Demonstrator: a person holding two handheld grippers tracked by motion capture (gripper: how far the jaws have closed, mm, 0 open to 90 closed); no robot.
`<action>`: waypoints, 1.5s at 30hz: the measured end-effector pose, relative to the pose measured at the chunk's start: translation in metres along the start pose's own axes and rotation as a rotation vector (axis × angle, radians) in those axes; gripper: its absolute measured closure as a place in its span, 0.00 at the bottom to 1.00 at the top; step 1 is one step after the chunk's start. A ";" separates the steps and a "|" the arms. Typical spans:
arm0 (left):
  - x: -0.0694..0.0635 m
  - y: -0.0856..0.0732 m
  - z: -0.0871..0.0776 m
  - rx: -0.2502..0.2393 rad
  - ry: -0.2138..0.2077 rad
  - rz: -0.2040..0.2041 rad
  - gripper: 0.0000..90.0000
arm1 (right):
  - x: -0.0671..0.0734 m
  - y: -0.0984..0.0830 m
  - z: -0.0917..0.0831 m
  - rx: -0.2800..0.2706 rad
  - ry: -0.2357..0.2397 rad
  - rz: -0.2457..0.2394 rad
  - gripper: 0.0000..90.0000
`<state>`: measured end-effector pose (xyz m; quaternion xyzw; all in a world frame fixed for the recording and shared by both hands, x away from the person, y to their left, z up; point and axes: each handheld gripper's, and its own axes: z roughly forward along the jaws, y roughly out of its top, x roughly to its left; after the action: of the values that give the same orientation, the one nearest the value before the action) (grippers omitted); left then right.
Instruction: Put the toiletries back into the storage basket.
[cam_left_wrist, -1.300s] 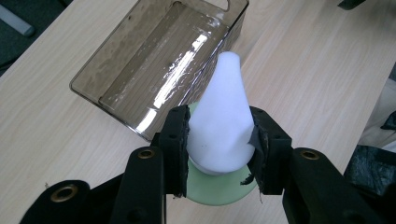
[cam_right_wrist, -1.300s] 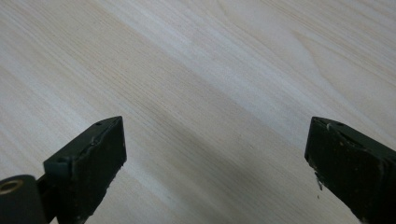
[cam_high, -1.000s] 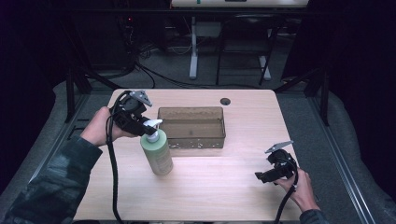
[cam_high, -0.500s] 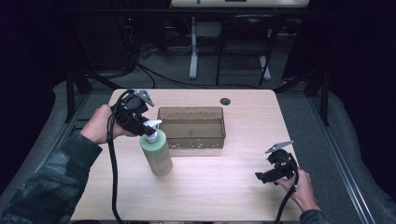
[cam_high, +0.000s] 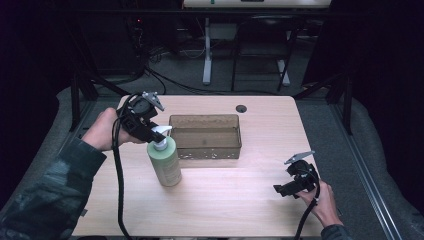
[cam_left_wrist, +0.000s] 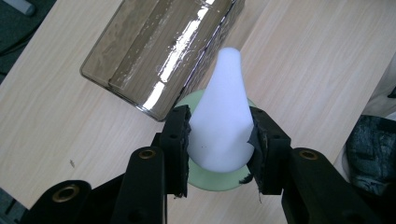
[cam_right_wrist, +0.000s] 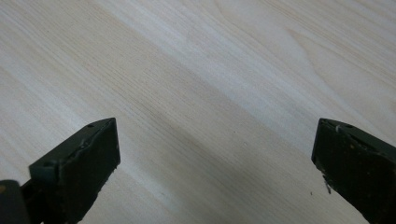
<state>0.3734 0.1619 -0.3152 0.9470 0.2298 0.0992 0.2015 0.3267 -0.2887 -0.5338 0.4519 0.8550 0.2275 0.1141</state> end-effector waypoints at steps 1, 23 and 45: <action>0.000 0.001 -0.002 -0.003 0.000 -0.002 0.70 | 0.000 0.000 0.000 -0.002 -0.001 -0.002 0.00; 0.006 0.012 -0.022 0.007 0.003 -0.008 0.70 | -0.002 -0.001 -0.002 0.003 -0.013 0.000 0.02; 0.011 0.029 -0.041 0.023 0.017 0.007 0.70 | -0.003 -0.001 -0.002 0.004 -0.018 0.000 0.03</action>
<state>0.3830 0.1576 -0.2651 0.9491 0.2294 0.1051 0.1884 0.3268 -0.2918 -0.5324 0.4541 0.8544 0.2217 0.1210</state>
